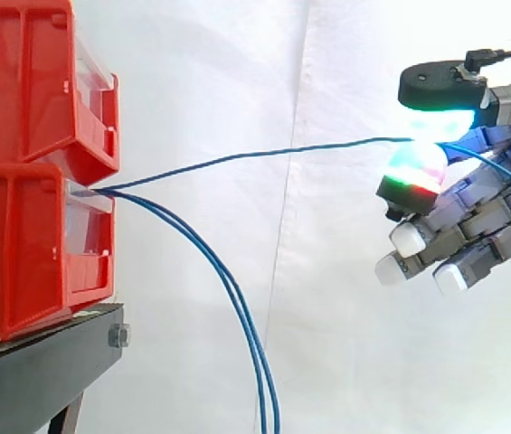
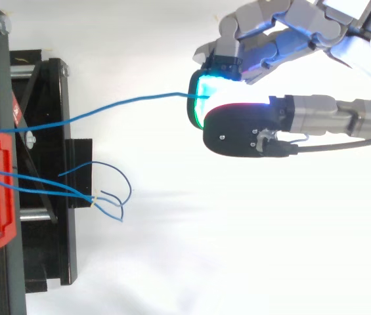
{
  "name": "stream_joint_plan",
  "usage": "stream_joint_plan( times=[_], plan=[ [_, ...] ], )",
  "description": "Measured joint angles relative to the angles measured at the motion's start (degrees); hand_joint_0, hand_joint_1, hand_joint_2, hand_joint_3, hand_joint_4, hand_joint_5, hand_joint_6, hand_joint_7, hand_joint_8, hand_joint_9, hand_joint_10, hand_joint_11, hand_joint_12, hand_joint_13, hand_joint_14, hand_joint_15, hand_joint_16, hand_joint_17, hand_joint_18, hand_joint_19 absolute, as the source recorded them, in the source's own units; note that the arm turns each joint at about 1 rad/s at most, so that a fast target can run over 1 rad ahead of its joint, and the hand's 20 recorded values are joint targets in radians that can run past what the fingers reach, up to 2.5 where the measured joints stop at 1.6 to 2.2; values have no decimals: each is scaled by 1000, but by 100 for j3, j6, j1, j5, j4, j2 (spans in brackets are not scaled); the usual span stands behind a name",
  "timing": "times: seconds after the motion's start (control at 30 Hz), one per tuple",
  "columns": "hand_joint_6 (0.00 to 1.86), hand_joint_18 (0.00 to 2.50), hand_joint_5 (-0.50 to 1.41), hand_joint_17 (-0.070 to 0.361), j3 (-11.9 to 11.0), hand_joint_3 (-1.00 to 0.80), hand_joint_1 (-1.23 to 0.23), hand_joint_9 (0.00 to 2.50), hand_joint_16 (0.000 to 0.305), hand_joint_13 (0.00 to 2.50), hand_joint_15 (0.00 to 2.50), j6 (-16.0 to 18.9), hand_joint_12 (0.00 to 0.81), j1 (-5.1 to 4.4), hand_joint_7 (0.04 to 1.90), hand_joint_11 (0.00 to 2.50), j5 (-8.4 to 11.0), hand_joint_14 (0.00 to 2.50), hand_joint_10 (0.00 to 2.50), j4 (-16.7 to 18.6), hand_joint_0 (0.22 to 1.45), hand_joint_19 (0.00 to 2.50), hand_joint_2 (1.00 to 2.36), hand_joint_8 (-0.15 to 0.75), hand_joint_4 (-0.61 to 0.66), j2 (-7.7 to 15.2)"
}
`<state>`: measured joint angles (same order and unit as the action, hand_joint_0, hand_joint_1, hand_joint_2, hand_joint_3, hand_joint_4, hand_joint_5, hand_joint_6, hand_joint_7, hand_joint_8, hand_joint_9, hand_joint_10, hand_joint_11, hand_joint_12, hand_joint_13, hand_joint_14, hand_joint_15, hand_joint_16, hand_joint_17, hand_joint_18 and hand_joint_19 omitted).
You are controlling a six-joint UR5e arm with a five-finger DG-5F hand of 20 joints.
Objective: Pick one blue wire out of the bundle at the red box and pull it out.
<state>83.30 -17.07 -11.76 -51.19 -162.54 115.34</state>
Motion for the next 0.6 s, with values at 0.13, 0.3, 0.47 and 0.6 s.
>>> stream_joint_plan(
  times=[0.13,0.3,0.47,0.6],
  plan=[
    [916,803,-151,164,1,30,-711,899,73,597,189,0,520,3,1109,534,3,5,11,-9,609,327,1010,448,168,-1],
    [917,800,-151,164,4,37,-709,896,73,594,185,-3,519,1,1108,532,-3,6,14,-14,607,320,1010,447,168,-2],
    [919,801,-151,165,4,36,-707,907,74,597,180,-4,521,0,1089,534,-3,5,13,-16,605,310,1009,449,167,-2],
    [920,771,-150,165,3,30,-707,912,73,589,174,-5,510,0,1073,542,-2,5,11,-16,604,302,1008,444,162,-2]
  ],
)
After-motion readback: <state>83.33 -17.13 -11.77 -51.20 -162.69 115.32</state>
